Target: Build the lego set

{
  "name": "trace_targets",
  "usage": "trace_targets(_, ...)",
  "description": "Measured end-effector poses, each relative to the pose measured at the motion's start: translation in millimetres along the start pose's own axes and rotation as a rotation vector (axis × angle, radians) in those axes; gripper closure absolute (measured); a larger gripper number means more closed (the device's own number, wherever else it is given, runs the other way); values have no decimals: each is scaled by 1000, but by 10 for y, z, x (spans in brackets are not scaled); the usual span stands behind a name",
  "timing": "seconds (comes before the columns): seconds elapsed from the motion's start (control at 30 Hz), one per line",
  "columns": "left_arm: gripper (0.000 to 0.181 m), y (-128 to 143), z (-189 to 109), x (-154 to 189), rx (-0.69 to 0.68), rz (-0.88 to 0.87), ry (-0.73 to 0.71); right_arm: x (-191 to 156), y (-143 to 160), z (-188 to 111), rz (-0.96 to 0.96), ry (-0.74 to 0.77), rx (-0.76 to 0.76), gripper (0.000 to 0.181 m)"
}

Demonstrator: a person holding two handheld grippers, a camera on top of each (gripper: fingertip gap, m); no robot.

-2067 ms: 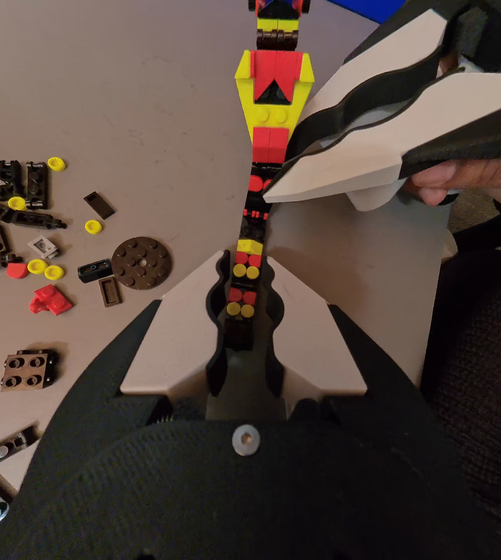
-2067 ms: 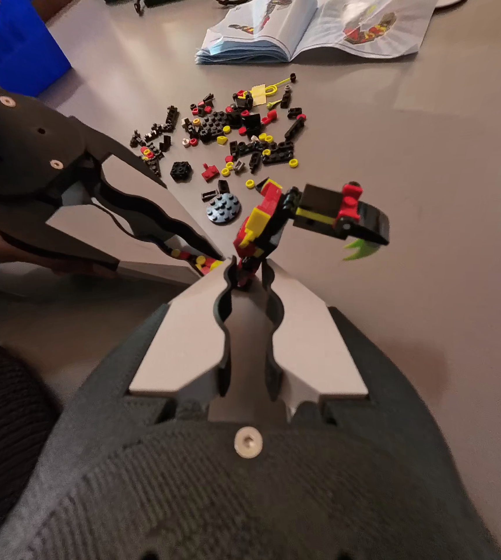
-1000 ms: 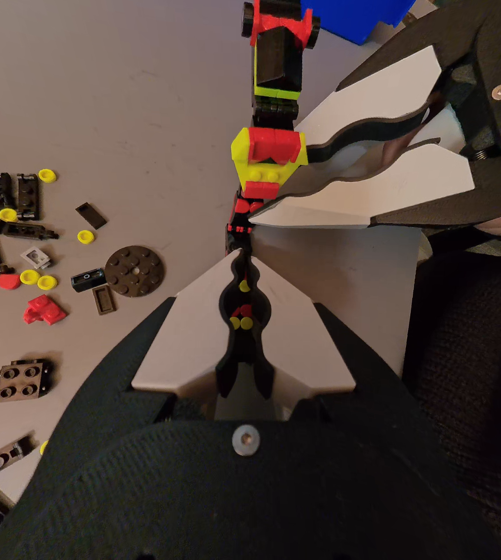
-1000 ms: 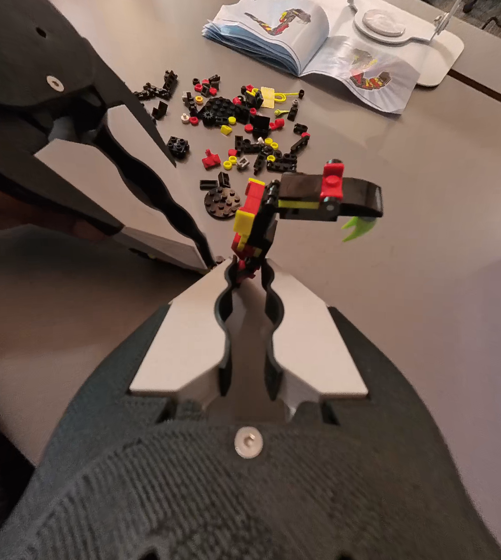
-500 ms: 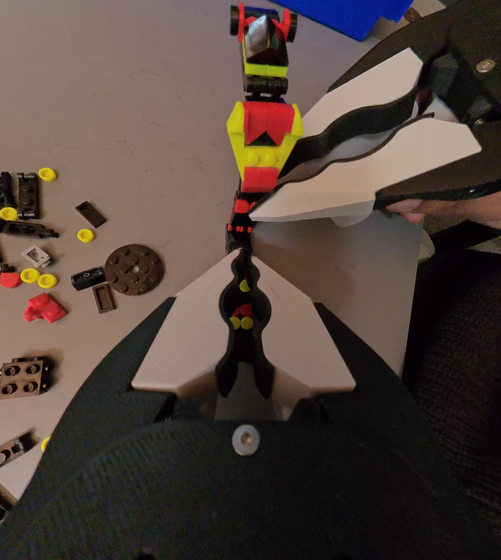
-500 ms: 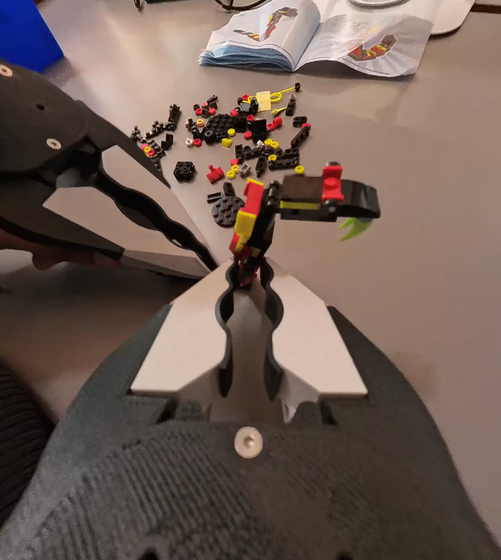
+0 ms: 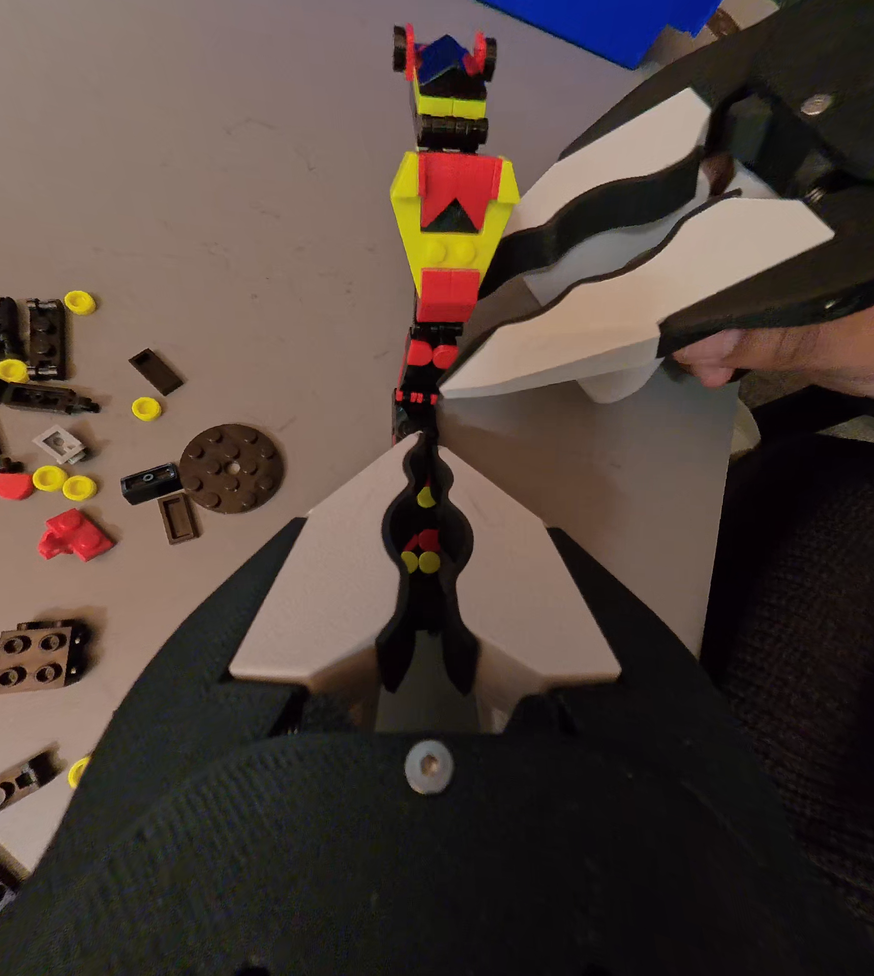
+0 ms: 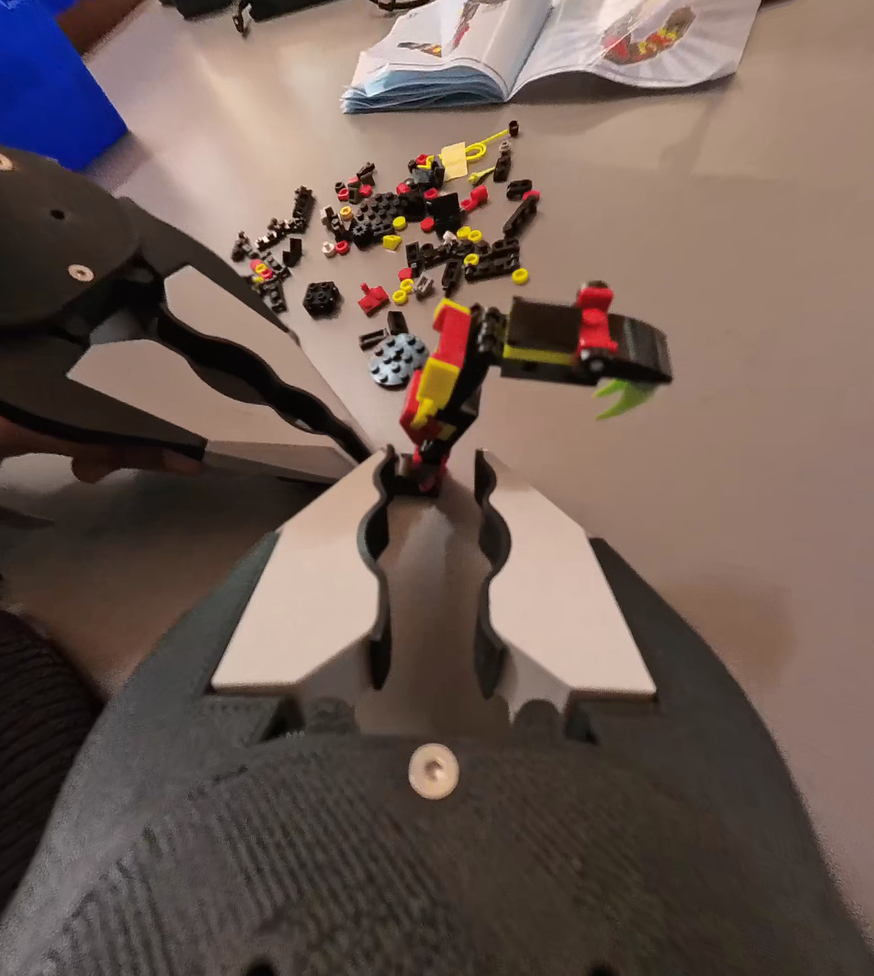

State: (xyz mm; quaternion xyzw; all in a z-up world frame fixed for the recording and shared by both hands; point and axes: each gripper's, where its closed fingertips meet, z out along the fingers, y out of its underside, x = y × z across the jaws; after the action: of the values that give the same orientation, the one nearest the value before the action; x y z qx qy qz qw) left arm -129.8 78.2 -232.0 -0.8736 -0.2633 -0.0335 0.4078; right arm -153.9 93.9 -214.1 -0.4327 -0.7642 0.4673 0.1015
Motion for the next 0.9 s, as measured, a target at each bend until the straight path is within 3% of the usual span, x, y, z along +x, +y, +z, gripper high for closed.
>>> trace_targets(0.07,181,7,9,8,-3,-2,4,-36,24,29,18,-24,-9,153)
trace_targets(0.2,181,6,14,9,-3,-2,6,4,34,73,-20,30,-17,169)
trace_targets(0.33,181,7,24,13,-2,-7,13,15,24,84,-24,21,-16,170)
trace_targets(0.77,181,7,41,17,-3,-12,17,-21,15,111,-309,182,-42,170)
trace_targets(0.9,181,33,63,62,-15,-8,28,-21,14,111,-159,99,-23,170)
